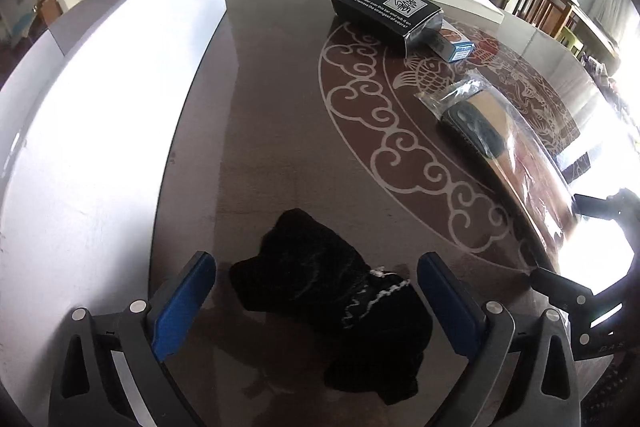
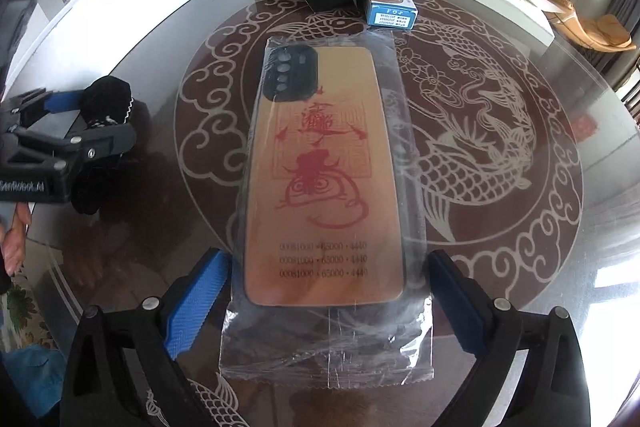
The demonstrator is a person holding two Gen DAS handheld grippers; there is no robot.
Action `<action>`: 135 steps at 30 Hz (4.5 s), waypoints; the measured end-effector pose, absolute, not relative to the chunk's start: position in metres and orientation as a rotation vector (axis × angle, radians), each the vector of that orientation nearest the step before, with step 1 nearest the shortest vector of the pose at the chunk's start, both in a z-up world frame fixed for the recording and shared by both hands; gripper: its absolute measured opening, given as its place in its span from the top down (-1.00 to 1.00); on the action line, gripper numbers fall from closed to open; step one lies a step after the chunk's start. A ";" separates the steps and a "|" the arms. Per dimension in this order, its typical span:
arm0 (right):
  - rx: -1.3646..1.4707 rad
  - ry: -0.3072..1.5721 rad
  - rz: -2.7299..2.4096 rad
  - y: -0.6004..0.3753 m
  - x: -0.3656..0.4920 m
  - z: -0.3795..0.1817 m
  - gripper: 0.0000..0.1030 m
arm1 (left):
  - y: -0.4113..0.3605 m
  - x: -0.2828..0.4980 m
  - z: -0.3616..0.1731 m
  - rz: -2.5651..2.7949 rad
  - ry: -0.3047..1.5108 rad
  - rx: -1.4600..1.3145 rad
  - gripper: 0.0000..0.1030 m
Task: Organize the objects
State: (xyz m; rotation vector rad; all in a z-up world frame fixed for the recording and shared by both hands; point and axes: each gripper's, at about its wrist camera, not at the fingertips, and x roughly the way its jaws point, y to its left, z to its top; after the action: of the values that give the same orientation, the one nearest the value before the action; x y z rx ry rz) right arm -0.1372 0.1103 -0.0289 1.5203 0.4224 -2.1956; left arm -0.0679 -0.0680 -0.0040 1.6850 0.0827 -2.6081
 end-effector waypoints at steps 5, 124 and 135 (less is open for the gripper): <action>1.534 0.370 -2.227 0.101 -0.160 -0.025 -1.00 | -0.061 -0.063 -0.006 -2.644 0.089 1.564 -0.52; 1.429 0.046 -2.770 0.200 -0.089 -0.027 -1.00 | 0.025 -0.066 -0.002 -2.865 -0.078 1.497 -1.00; 1.429 0.045 -2.770 0.200 -0.089 -0.027 -1.00 | 0.024 -0.072 -0.002 -2.857 -0.074 1.517 -1.00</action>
State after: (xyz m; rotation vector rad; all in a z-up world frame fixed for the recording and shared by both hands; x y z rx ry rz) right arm -0.0885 0.1997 -0.0272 1.4289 0.0454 -2.7696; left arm -0.0722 0.0242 -0.0020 1.5174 -0.0738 -2.8572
